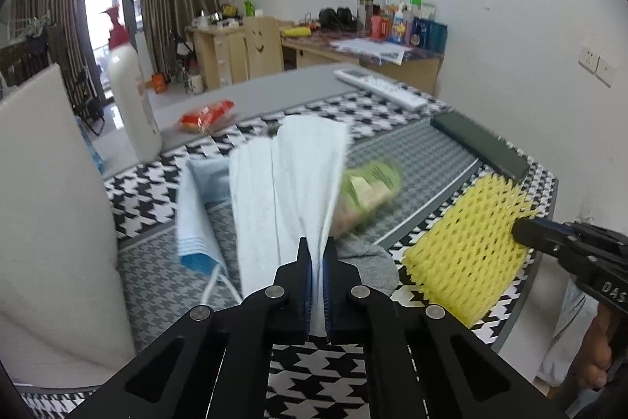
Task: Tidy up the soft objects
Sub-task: 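Grasp the folded white paper towel with the left gripper while the right gripper holds the yellow mesh, then lift and carry the paper towel and yellow mesh toward the white foam box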
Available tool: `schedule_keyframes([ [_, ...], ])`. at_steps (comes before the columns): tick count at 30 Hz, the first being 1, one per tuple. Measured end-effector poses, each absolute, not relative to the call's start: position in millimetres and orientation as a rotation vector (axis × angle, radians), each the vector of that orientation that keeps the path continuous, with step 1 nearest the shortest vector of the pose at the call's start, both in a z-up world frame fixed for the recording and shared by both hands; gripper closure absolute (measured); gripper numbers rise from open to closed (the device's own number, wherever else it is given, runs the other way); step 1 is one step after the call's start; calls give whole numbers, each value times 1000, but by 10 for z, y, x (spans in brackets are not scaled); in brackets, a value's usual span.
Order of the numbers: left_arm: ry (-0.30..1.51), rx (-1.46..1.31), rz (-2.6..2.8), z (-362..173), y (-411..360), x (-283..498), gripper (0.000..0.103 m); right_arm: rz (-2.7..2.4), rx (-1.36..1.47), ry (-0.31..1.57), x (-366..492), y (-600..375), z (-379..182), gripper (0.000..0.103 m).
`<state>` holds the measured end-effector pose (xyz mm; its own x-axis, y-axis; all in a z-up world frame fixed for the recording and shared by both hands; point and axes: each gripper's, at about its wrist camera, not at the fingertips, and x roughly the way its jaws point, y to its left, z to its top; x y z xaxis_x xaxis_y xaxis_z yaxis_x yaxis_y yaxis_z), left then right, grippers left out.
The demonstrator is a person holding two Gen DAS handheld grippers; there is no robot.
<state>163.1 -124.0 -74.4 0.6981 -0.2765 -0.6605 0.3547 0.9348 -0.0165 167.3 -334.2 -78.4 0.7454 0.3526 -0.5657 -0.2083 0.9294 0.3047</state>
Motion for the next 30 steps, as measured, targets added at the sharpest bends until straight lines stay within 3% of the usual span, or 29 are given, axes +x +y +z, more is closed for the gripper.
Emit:
schedule_keyframes([
  [30,447,111,-311,105,-901,1078,98,345,178,544,1578,-3014,-195,92],
])
